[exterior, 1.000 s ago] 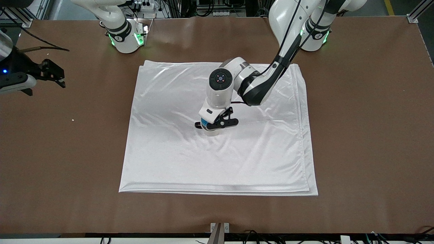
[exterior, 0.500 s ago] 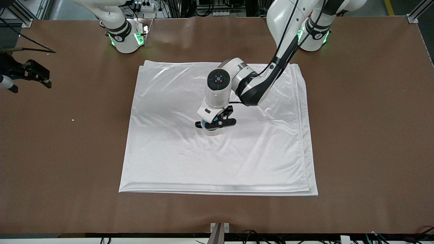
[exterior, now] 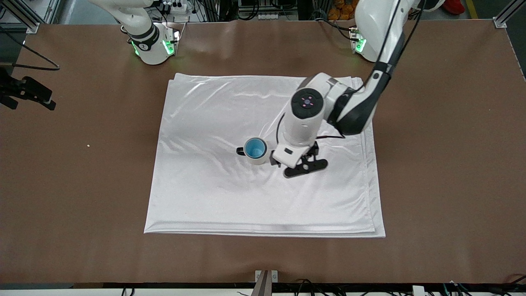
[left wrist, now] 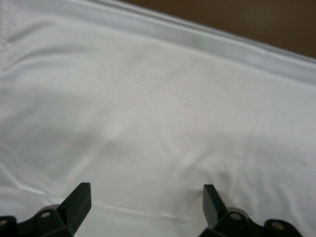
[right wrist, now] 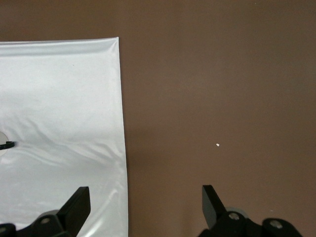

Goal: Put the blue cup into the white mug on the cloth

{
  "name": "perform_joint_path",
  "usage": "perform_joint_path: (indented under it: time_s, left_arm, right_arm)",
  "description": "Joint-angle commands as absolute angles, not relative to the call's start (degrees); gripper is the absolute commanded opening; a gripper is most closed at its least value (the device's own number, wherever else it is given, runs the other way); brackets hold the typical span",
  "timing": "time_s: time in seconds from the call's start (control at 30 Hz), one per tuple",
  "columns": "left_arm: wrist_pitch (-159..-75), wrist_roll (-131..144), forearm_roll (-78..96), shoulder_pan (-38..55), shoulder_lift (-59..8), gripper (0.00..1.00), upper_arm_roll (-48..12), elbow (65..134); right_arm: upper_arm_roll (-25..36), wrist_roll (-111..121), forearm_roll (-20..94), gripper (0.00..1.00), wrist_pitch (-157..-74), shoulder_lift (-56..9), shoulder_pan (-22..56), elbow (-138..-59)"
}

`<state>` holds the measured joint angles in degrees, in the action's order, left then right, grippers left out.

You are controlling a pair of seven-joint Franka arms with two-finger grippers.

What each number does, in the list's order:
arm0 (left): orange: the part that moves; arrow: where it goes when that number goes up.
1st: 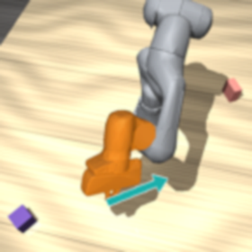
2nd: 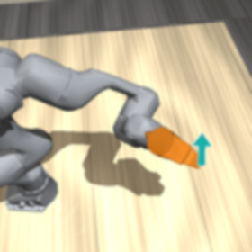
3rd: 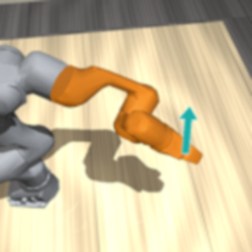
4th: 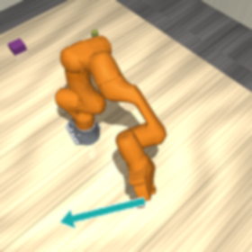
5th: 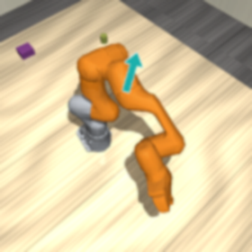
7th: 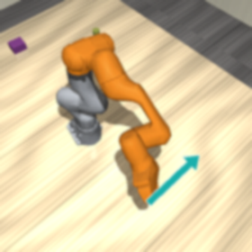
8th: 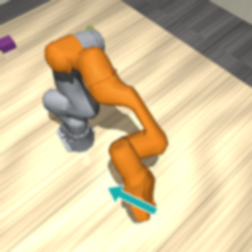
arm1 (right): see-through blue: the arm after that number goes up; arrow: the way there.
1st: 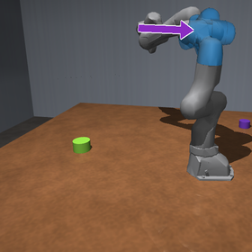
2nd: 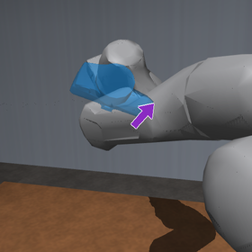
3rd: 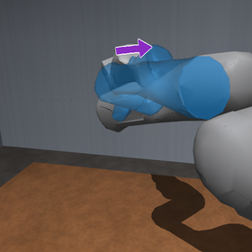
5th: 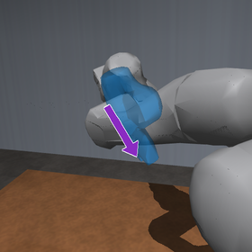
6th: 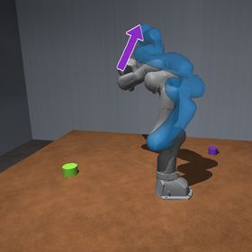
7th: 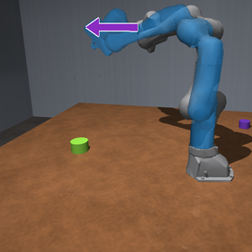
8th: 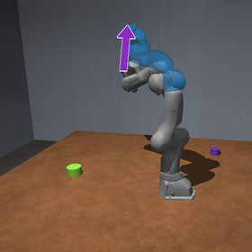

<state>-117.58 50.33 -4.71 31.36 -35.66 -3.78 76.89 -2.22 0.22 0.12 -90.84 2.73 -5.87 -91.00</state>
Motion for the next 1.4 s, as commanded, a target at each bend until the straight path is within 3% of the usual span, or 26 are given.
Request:
perform_joint_path:
  time_s: [0.0,0.63,1.03,1.37]
  left_arm:
    - [-115.84,43.70,-6.24,25.41,-33.23,1.00,-4.13,77.87]
    - [-115.05,22.86,-5.80,9.50,-32.08,1.00,-4.48,78.05]
    - [-114.70,12.40,-2.64,2.65,-19.35,1.00,-4.31,88.06]
    - [-103.46,7.91,-0.53,-2.54,-7.83,1.00,-4.31,90.79]
  right_arm:
    - [-2.64,-2.11,2.11,1.00,-92.72,4.92,-7.74,-93.69]
    - [-2.81,-2.11,1.49,1.00,-93.52,6.59,-8.96,-96.59]
    - [-3.08,-2.02,1.32,1.00,-92.90,6.33,-8.79,-96.24]
    - [-3.16,-2.11,1.32,1.00,-92.11,6.33,-8.70,-96.15]
